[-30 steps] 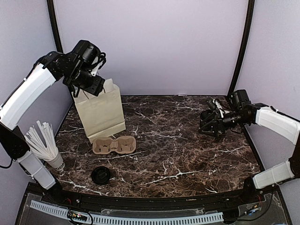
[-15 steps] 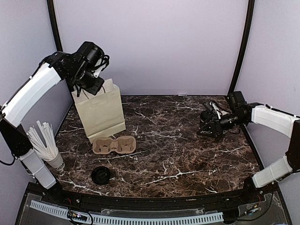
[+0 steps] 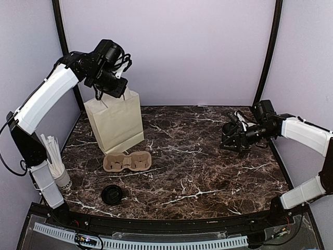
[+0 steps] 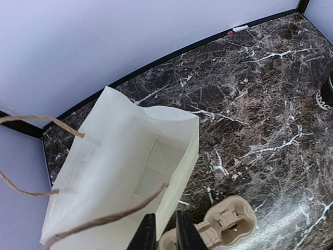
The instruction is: Pack the takeout coffee
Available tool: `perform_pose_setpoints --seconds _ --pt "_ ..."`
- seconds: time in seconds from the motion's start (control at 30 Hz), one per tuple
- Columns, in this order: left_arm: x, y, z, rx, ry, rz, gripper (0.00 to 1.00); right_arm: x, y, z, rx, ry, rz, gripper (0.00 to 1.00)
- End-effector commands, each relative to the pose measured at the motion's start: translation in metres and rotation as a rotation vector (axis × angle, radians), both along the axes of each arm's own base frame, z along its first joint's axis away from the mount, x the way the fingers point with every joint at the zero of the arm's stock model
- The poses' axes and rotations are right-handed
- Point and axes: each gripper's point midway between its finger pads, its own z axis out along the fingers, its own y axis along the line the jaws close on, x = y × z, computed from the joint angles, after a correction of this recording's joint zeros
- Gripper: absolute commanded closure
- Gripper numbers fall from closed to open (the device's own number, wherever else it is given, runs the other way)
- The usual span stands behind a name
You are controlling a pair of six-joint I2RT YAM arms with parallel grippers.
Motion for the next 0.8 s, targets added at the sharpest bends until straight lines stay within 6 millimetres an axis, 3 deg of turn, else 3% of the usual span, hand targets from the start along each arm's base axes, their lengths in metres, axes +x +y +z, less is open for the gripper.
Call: perform_pose_setpoints --seconds 0.0,0.13,0.23,0.37,0.43,0.6,0.7,0.77 --pt "-0.038 0.009 0.006 -0.096 0.081 0.02 0.8 0.004 0.0 0.002 0.012 -0.011 0.005 0.13" --pt "-0.074 0.017 0.001 -0.148 0.163 0.004 0.73 0.005 0.0 -0.002 0.006 -0.007 0.007 0.13" --pt "-0.1 0.029 0.013 -0.21 0.16 0.001 0.69 0.004 0.0 -0.003 0.009 -0.005 0.016 0.13" --pt "-0.115 0.049 0.016 -0.193 0.169 0.05 0.58 0.003 0.003 -0.001 0.026 0.005 0.033 0.13" --pt "-0.105 0.064 0.016 -0.154 0.138 0.124 0.51 0.002 0.004 0.0 0.034 0.013 0.039 0.13" --pt "-0.067 0.076 0.004 -0.168 0.119 0.217 0.37 0.003 0.001 -0.002 0.01 -0.006 0.028 0.13" --pt "-0.041 0.075 0.002 -0.193 0.107 0.217 0.39 0.002 -0.002 0.0 -0.003 -0.032 0.012 0.13" --pt "-0.025 0.071 0.003 -0.204 0.091 0.189 0.45 0.001 -0.003 0.001 -0.005 -0.043 0.005 0.12"
